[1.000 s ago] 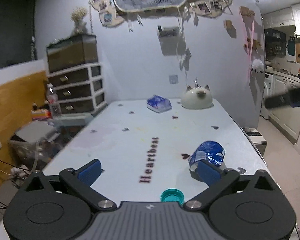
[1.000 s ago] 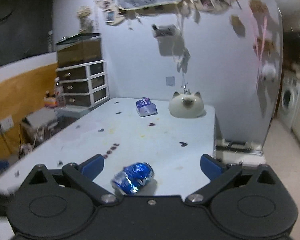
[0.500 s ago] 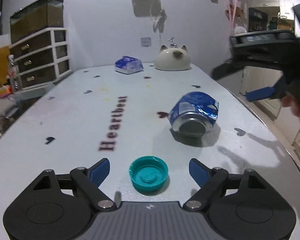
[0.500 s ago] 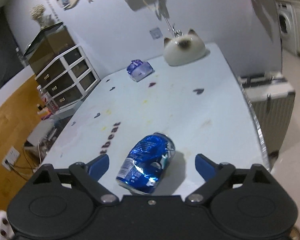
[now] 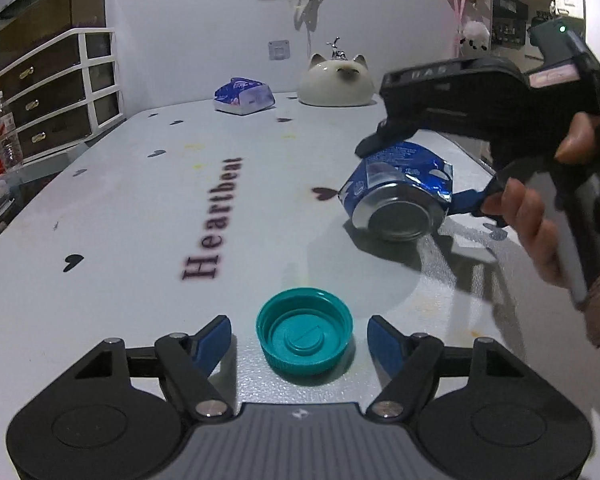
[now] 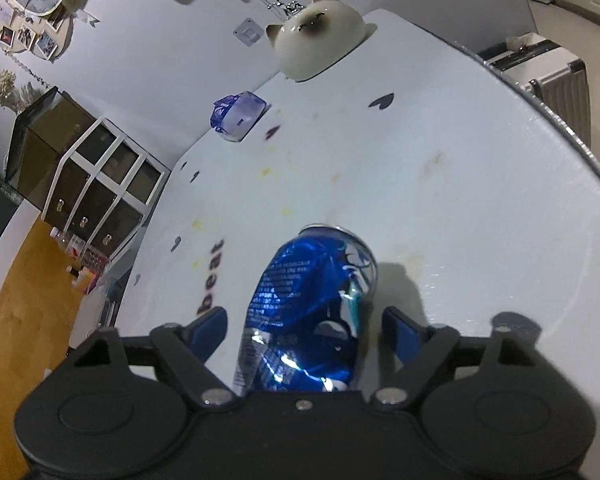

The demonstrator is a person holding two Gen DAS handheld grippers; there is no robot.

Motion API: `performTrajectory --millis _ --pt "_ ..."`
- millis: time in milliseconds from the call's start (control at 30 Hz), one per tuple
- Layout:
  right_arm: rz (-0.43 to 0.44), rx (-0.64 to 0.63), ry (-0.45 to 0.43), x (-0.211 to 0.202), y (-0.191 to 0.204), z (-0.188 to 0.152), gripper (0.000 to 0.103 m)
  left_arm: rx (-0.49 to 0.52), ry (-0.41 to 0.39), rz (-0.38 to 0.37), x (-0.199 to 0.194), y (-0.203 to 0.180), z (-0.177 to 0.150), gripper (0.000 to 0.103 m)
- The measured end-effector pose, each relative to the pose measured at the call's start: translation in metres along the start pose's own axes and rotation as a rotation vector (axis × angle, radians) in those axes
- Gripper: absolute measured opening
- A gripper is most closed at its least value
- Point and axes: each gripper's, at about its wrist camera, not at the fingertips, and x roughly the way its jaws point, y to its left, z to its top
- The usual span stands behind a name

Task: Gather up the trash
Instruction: 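Grasp the teal bottle cap with the left tool while the right tool grasps the blue can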

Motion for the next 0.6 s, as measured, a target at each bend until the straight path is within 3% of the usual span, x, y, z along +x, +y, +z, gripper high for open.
performTrajectory --millis 67,100,233,600 --pt "-0.005 -0.031 0.007 0.003 0.004 -0.001 0.058 -0.016 -0.008 0.002 0.001 0.001 0.001 0.065" --pt "0.004 -0.034 0.012 0.003 0.005 -0.002 0.056 -0.023 -0.014 -0.004 0.001 0.001 0.001 0.062" --pt "0.020 -0.098 0.023 -0.006 0.006 -0.007 0.054 -0.021 -0.019 -0.017 0.001 -0.004 0.003 0.050" --pt "0.021 -0.337 0.000 -0.076 -0.003 -0.036 0.050 -0.081 -0.038 -0.006 -0.018 -0.011 -0.002 0.050"
